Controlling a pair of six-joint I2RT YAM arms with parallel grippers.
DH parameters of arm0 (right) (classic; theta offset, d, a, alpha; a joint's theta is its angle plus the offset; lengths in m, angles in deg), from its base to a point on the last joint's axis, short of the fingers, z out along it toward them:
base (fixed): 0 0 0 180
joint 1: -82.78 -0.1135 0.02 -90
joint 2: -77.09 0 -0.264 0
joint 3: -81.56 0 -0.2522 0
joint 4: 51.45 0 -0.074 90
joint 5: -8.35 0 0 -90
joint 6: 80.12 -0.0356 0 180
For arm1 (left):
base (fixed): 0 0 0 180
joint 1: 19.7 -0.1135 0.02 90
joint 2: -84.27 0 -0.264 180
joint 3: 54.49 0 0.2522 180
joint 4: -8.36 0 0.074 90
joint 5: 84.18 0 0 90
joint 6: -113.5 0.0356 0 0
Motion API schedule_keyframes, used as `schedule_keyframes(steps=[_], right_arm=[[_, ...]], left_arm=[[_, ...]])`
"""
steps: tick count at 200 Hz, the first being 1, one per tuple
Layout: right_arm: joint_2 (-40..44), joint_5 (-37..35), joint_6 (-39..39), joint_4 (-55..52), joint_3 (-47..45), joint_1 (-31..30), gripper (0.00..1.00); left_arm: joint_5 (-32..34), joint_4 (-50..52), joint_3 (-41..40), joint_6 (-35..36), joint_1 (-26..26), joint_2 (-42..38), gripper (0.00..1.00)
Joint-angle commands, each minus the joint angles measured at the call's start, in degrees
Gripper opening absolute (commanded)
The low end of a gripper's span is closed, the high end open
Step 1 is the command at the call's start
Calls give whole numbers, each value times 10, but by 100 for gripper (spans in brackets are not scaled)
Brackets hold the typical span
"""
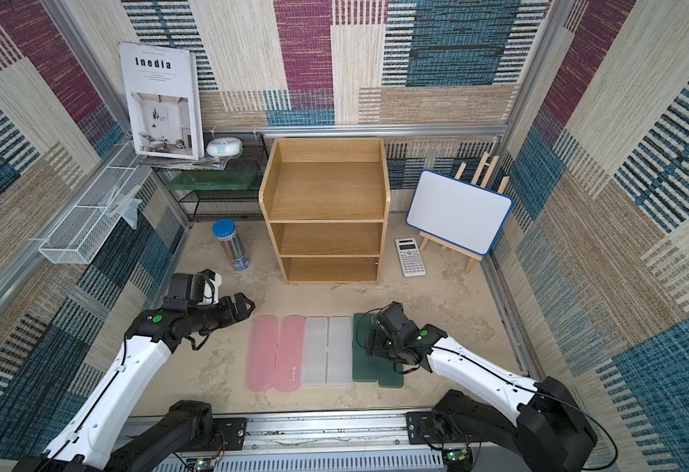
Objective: Place the pencil cases on the shelf according to color
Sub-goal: Pick up the pencil case from the center of the board.
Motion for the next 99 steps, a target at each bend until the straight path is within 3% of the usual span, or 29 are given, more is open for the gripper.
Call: schedule_keyframes(steps=[1,36,99], right_arm=[[5,-47,-14,-85,0,-2,84],[38,-70,-16,-131,1,-2,84],[12,-45,-12,-93,-22,-14,84]], left_arm=[[-2,9,-2,8,0,-8,100],[-4,11,-6,14,0,-21,100],[-4,12,-3,27,0,-18,100]])
